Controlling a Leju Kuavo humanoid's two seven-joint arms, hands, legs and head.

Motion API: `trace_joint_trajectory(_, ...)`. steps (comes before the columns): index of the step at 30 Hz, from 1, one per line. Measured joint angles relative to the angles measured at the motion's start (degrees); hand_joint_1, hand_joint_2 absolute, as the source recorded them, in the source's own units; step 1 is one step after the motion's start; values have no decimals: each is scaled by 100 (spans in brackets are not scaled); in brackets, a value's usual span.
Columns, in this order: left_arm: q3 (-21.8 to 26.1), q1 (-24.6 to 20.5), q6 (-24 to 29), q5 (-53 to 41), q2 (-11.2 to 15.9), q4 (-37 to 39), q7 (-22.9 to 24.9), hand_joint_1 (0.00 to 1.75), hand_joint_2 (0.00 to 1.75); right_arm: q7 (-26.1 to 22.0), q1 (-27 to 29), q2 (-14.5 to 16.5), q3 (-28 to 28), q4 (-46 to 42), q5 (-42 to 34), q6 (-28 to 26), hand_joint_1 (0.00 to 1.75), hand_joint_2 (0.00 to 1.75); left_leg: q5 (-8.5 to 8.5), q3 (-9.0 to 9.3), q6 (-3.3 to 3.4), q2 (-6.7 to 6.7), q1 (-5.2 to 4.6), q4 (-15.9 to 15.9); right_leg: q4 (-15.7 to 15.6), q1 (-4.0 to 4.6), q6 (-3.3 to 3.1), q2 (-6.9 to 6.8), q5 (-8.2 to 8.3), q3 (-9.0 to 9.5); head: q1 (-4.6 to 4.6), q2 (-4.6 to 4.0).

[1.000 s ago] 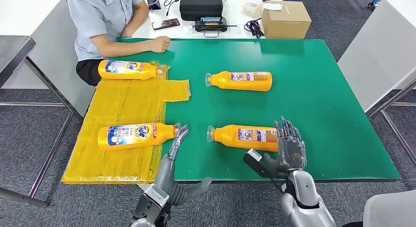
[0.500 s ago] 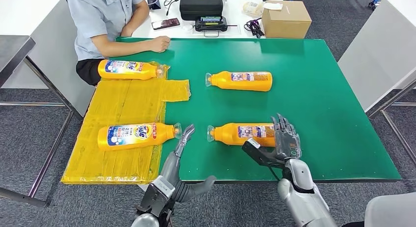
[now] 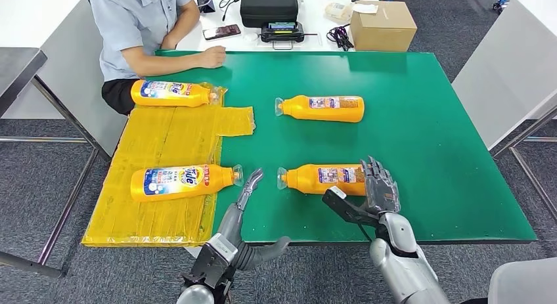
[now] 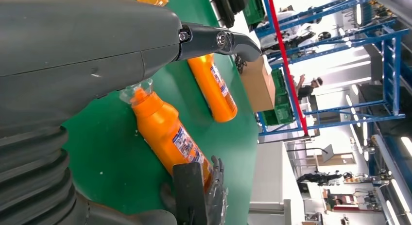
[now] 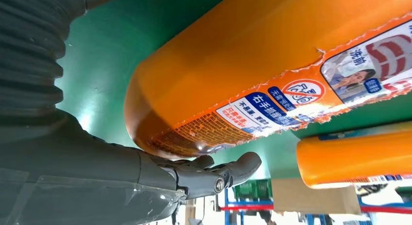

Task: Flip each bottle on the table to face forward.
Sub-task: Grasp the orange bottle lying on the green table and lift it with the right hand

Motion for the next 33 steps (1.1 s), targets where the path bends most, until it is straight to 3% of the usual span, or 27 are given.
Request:
trace_joint_trajectory(10,-46,-99,-42,8,-17,128,65,0,175,78,-263,-12,215,124,263,174,0,175,3,4,-2,1,0,0,1,0,0,0,2,5,-1,0)
trace_joint_trajectory(17,-105,-134,16,-46,-30,189,142,0,175,358,-464,-12,496,173,515,335,0,175,3,1,-2,-1,0,0,2,0,1,0,2,2,0,0)
trace_joint_trajectory(26,-103,-137,145,-243,-57,210,288,0,175,1091,-677,7,881,191,987,841,0,175,2,-1,-2,-3,0,0,2,0,1,-1,2,2,0,0)
trace_joint_trajectory(33,-103,-136,172,-252,-61,237,304,0,175,1160,-746,25,1009,220,1019,901,0,175,3,-2,-2,-4,0,0,2,0,1,-1,2,1,0,0)
